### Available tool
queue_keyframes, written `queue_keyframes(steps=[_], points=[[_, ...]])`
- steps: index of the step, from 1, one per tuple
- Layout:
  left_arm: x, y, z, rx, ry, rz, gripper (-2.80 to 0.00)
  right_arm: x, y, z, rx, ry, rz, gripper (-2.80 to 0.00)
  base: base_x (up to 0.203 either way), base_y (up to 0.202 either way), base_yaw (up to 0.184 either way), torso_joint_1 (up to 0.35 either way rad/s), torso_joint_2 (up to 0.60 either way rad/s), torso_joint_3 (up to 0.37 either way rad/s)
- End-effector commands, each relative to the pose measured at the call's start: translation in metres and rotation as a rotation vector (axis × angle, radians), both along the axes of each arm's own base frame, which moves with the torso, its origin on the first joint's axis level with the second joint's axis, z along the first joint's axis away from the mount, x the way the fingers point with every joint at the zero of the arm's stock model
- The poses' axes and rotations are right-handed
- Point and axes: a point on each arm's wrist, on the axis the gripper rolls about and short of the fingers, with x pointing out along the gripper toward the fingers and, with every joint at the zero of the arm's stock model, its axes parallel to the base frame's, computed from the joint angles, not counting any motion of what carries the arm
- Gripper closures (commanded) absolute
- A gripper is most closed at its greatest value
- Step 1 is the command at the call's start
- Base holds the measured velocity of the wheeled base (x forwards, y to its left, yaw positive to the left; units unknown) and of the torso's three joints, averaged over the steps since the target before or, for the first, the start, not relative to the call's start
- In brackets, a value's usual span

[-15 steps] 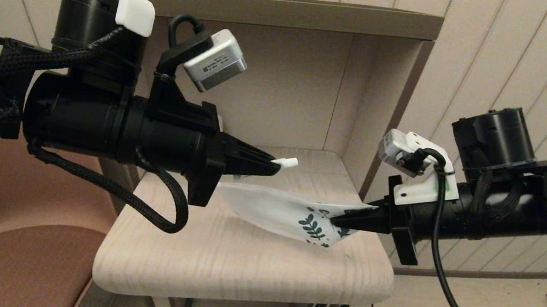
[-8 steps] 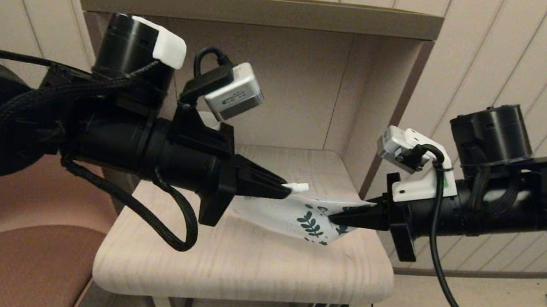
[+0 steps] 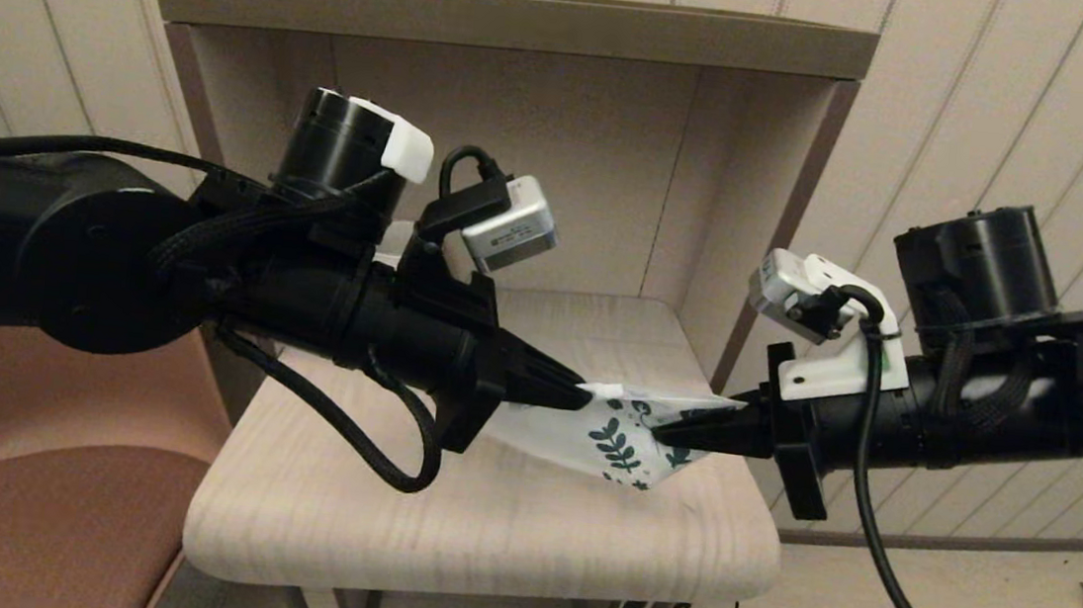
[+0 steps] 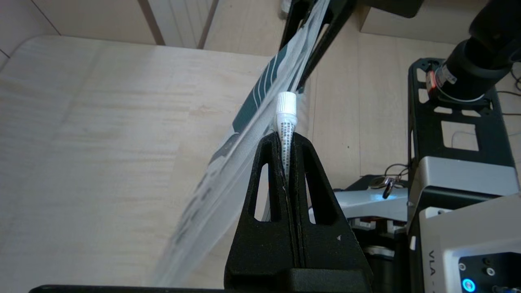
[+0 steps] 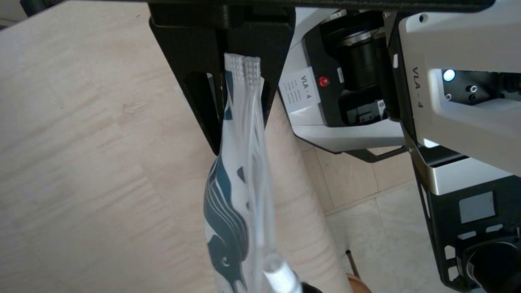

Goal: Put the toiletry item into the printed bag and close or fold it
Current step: Place the toothpaste in the storage bag

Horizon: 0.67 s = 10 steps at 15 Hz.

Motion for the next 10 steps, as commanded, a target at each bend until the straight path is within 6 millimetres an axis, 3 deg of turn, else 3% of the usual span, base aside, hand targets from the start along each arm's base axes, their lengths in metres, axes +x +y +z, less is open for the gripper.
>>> queue_keyframes(steps=[1,10], points=[[0.004,-0.003,-0.004,0.006,0.008,-0.004,0.00,-0.001,0.000,0.000,0.001,-0.002,0.007,0.00,0.000,0.000,0.000,0.000,0.00,0.000],[0.010,-0.006,0.006,-0.016,-0.022,0.000,0.00,-0.008,0.003,0.000,0.008,0.003,0.037,0.00,0.000,0.000,0.000,0.000,0.00,0.000]])
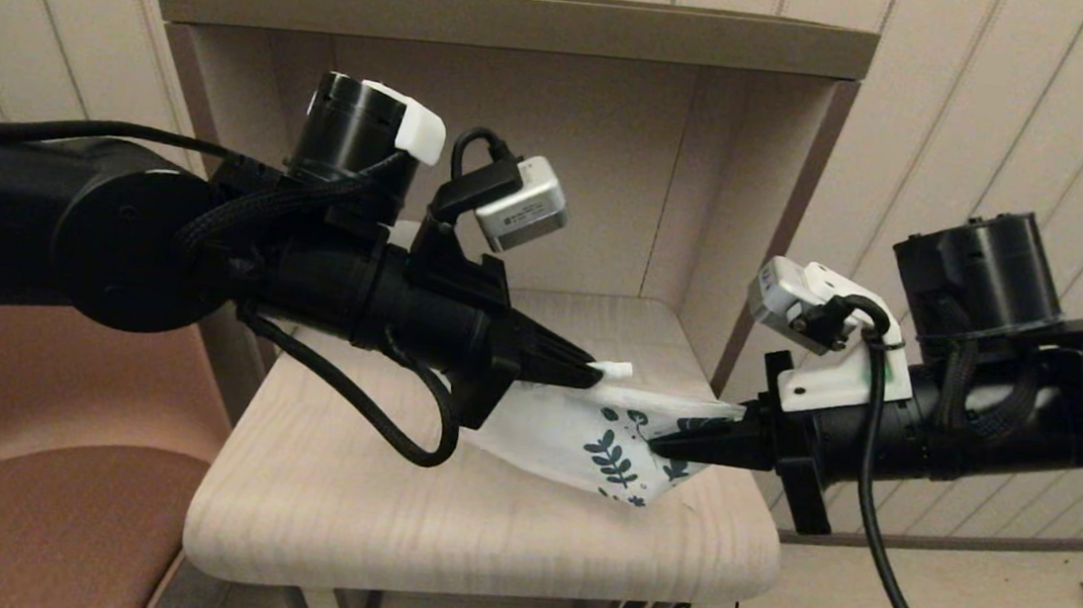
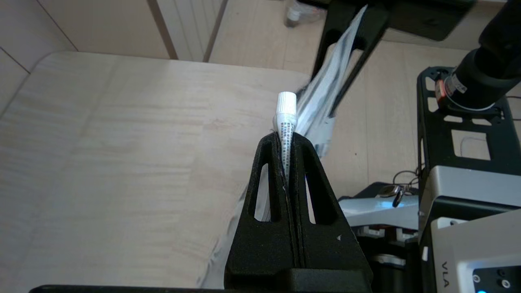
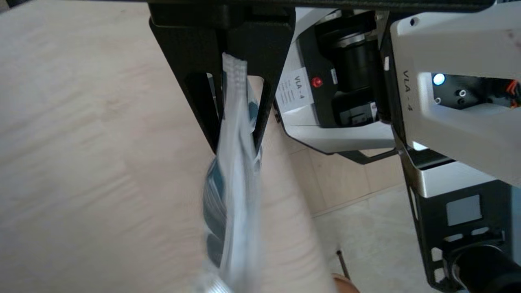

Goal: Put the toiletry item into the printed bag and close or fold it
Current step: Place the toothpaste in the storage bag

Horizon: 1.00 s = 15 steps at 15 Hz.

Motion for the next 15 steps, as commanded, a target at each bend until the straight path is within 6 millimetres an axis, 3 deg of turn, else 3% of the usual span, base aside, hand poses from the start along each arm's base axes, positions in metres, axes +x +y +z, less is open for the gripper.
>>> queue_keyframes(steps=[1,8,15], points=[[0.001,-0.001,-0.004,0.007,0.008,-0.005,0.00,-0.003,0.000,0.002,0.005,-0.009,0.008,0.00,0.000,0.000,0.000,0.000,0.00,0.000],[-0.003,0.002,-0.009,0.021,0.019,-0.009,0.00,-0.006,0.000,0.005,0.008,-0.015,0.016,0.00,0.000,0.000,0.000,0.000,0.00,0.000],[-0.008,0.007,0.012,-0.021,-0.028,-0.005,0.00,-0.006,0.000,0.004,0.008,-0.012,0.015,0.00,0.000,0.000,0.000,0.000,0.00,0.000]])
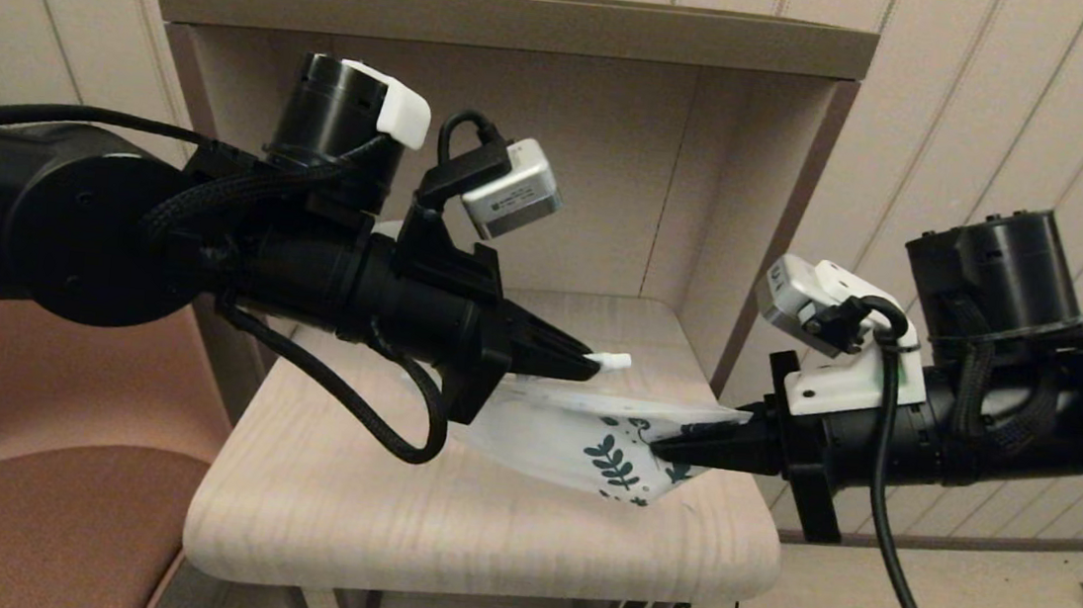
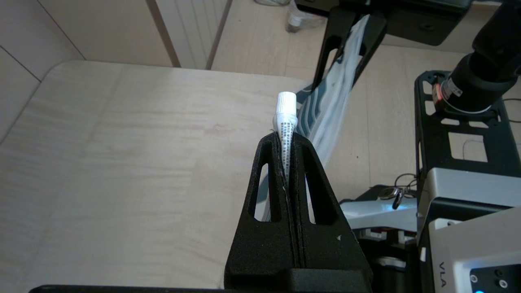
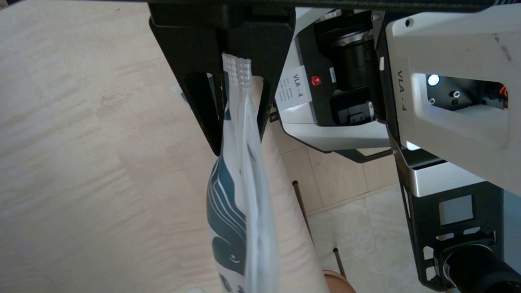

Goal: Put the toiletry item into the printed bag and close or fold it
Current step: Place the toothpaste in the storage bag

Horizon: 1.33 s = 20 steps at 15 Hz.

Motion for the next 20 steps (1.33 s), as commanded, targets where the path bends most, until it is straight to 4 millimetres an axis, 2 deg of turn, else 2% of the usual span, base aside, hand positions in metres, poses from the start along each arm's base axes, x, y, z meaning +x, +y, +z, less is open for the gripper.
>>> queue_keyframes(steps=[1,5,10,15,20], points=[[-0.003,0.002,0.002,-0.004,-0.005,-0.004,0.00,0.000,0.000,0.001,0.002,-0.004,0.005,0.00,0.000,0.000,0.000,0.000,0.00,0.000],[-0.011,0.008,-0.002,0.010,0.006,-0.008,0.00,0.001,0.000,0.000,0.001,-0.001,0.005,0.00,0.000,0.000,0.000,0.000,0.00,0.000],[-0.017,0.013,0.017,-0.029,-0.043,-0.006,0.00,0.001,0.001,-0.001,-0.001,0.003,0.005,0.00,0.000,0.000,0.000,0.000,0.00,0.000],[-0.024,0.012,0.000,0.005,0.006,-0.036,0.00,0.000,0.000,0.000,0.000,0.000,0.005,0.00,0.000,0.000,0.000,0.000,0.00,0.000],[-0.017,0.005,-0.008,0.015,0.020,-0.042,0.00,0.000,0.001,0.000,0.004,0.001,0.011,0.00,0.000,0.000,0.000,0.000,0.00,0.000]])
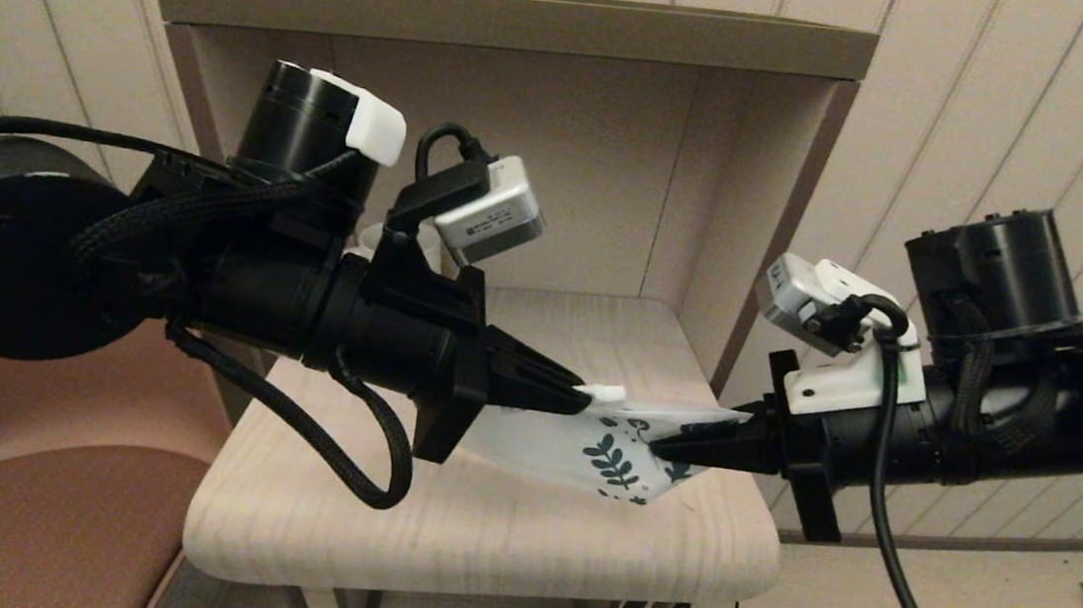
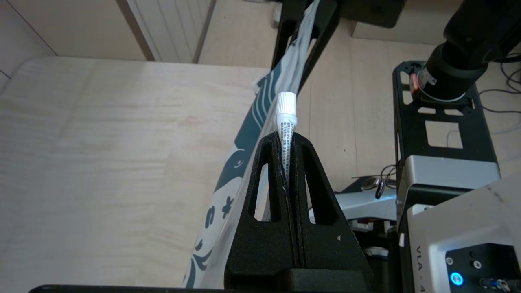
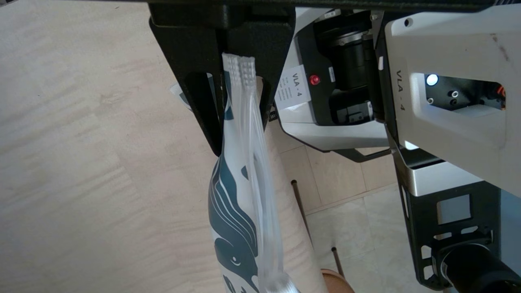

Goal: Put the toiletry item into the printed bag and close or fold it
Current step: Place the toothpaste in the storage bag

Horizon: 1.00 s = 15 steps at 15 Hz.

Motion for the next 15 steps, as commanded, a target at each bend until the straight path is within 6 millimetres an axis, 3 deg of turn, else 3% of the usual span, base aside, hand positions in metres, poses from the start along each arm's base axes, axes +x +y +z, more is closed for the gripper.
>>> queue_keyframes(steps=[1,15], points=[[0.0046,-0.0038,-0.0069,0.012,0.016,-0.005,0.00,-0.0001,0.0004,-0.0010,0.000,0.002,0.006,0.00,0.000,0.000,0.000,0.000,0.00,0.000],[0.0109,-0.0083,-0.0104,0.014,0.007,-0.007,0.00,-0.0031,0.0006,-0.0009,0.009,0.007,0.026,0.00,0.000,0.000,0.000,0.000,0.00,0.000]])
